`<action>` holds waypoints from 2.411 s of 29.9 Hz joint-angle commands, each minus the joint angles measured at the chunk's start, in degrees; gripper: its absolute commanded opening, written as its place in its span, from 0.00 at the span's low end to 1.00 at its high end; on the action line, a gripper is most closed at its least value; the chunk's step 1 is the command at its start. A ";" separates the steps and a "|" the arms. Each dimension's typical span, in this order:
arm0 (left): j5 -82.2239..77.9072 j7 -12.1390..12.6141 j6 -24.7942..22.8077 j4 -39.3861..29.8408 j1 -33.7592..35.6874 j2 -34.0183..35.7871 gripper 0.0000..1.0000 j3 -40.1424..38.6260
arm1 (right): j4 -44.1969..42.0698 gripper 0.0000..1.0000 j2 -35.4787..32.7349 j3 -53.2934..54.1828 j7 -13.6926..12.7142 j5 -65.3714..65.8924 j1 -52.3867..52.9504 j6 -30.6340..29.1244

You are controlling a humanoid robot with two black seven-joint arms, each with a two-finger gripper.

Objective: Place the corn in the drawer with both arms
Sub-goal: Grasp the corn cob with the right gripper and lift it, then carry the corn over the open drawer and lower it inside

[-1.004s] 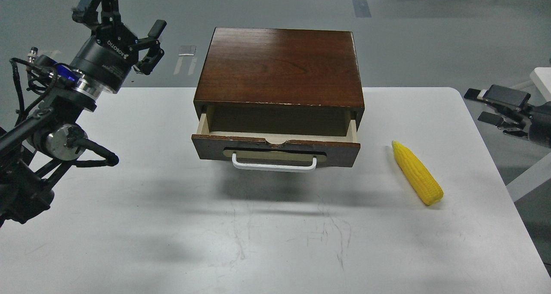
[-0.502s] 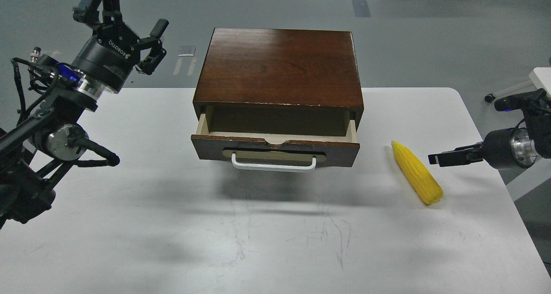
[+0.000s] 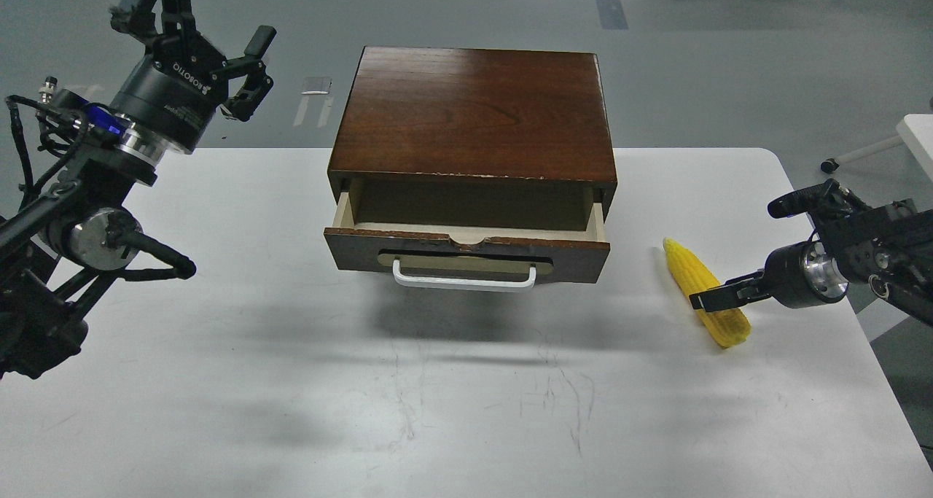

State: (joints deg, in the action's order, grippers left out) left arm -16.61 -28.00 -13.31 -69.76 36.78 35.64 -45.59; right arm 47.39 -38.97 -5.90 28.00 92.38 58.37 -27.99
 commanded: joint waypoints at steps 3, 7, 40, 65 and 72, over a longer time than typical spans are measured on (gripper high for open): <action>0.00 0.00 -0.05 -0.38 -0.13 0.04 0.98 -0.20 | 0.07 0.12 0.12 -0.86 0.00 0.00 -0.27 -0.01; 0.00 0.00 -0.22 -0.46 -0.13 0.39 0.98 -0.20 | 0.77 0.00 -0.41 -1.04 0.00 0.00 0.78 -0.01; -0.08 0.00 -1.02 -0.46 -0.04 0.48 0.98 -1.25 | 16.93 0.00 19.19 -12.11 0.00 -1.14 47.45 -0.01; -0.08 0.00 -1.02 -0.46 -0.04 0.65 0.98 -1.87 | 20.28 0.00 23.67 -21.25 0.00 5.09 47.36 3.29; -0.08 0.00 -1.37 -0.46 -0.04 0.74 0.98 -1.87 | 20.90 0.00 23.67 -21.61 0.00 5.80 47.36 3.82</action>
State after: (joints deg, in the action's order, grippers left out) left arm -16.70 -28.00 -14.42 -70.22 36.74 36.31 -47.46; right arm 67.76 -15.29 -27.40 27.99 98.19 105.74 -24.20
